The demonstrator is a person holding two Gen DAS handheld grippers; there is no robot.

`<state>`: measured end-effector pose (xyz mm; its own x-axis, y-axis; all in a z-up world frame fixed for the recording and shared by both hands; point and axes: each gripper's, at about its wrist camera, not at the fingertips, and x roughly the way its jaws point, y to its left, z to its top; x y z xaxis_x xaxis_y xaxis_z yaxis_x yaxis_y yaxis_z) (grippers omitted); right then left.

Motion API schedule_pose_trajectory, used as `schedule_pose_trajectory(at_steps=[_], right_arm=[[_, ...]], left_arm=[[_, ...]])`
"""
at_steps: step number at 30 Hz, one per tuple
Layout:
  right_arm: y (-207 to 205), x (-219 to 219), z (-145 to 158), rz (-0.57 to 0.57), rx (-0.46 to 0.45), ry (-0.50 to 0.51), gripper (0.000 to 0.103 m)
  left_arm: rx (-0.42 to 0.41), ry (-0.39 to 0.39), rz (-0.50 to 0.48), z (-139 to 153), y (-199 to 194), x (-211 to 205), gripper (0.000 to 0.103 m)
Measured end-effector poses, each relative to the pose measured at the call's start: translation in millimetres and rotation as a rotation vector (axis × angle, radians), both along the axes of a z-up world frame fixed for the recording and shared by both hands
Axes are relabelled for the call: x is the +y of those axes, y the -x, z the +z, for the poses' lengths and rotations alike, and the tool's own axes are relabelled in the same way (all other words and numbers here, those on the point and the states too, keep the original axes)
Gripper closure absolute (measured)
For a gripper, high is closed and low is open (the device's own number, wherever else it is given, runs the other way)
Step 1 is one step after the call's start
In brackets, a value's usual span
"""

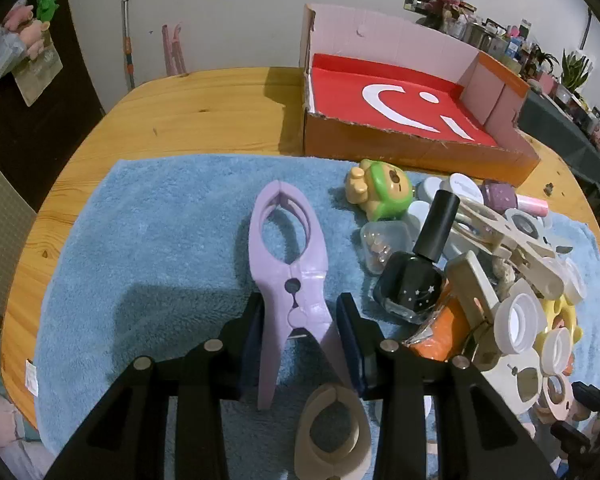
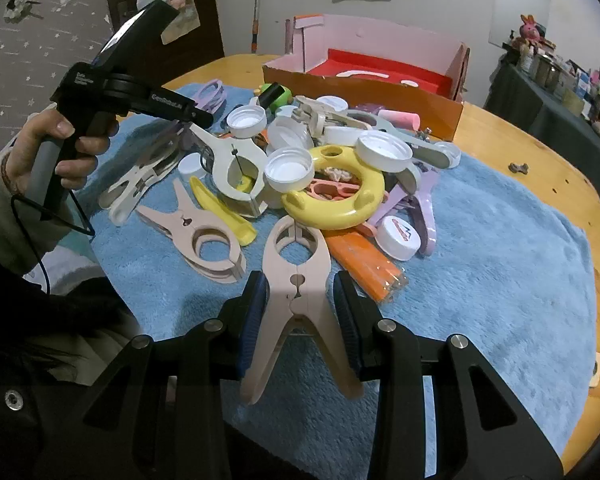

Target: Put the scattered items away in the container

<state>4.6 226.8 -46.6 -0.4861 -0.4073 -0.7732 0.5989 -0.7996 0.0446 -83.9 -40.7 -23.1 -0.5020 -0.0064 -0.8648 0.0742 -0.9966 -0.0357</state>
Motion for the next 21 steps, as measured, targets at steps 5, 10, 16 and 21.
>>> schedule_pose_trajectory(at_steps=[5,10,16,21], right_arm=[[0,2,0,-0.006,0.001,-0.002,0.070],[-1,3,1,-0.009,0.009,0.000,0.070],[-2,7,2,-0.020,0.013,0.001,0.070],[-1,8,5,-0.021,0.012,-0.002,0.073]], left_arm=[[-0.005,-0.019,-0.004,1,4,-3,0.064],[-0.003,-0.014,-0.007,3,5,-2,0.065],[0.013,-0.005,-0.011,8,2,-2,0.065],[0.017,0.000,-0.017,9,2,-2,0.065]])
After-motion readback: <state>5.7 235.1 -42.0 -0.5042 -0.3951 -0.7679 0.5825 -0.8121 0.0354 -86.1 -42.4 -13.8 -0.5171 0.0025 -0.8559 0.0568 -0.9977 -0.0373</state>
